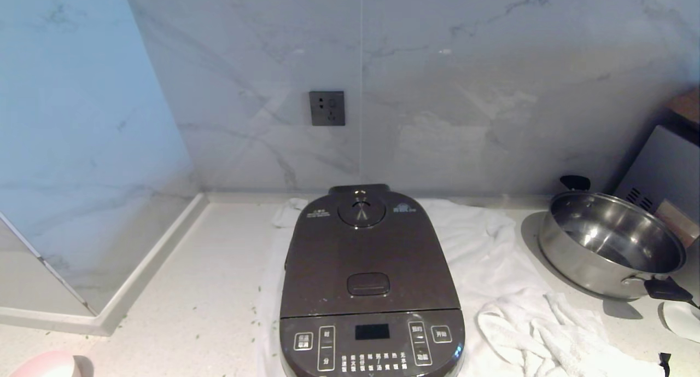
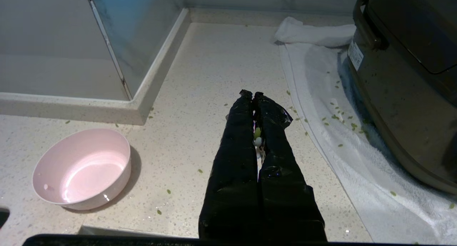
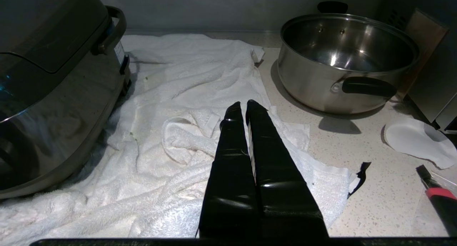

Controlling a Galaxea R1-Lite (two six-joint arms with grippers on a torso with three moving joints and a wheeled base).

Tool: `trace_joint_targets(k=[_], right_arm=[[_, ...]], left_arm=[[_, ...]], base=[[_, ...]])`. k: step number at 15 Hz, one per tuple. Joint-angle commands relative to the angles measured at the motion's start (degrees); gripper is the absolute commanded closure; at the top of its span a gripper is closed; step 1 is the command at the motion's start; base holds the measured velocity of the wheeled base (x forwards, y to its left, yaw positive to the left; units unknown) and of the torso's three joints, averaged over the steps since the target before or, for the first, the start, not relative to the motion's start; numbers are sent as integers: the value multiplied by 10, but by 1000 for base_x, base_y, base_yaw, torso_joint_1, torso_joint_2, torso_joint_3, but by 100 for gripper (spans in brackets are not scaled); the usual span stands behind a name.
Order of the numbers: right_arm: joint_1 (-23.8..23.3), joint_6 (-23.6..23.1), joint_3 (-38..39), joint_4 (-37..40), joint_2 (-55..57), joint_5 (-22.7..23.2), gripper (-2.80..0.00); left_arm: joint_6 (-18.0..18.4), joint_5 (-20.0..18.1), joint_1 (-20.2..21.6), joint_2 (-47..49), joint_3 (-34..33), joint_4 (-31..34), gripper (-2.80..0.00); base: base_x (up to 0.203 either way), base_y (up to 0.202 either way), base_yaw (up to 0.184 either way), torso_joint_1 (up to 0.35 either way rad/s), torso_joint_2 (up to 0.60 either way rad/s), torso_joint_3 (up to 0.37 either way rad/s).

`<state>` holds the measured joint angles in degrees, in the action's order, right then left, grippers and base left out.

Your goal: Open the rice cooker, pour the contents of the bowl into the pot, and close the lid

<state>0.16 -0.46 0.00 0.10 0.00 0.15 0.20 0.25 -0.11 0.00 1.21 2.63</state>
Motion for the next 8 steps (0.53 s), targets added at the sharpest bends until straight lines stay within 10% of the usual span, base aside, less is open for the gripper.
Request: trace_joint_targets(k=[1, 8], right_arm=[[0, 0, 0, 0, 1, 0, 0], [0, 6, 0, 0, 1, -1, 0]], left_arm=[[1, 0, 1, 1, 0, 0, 0], [1, 0, 1, 1, 0, 0, 0]], base=[[0, 0, 0, 0, 0, 0], [0, 0, 0, 0, 0, 0]])
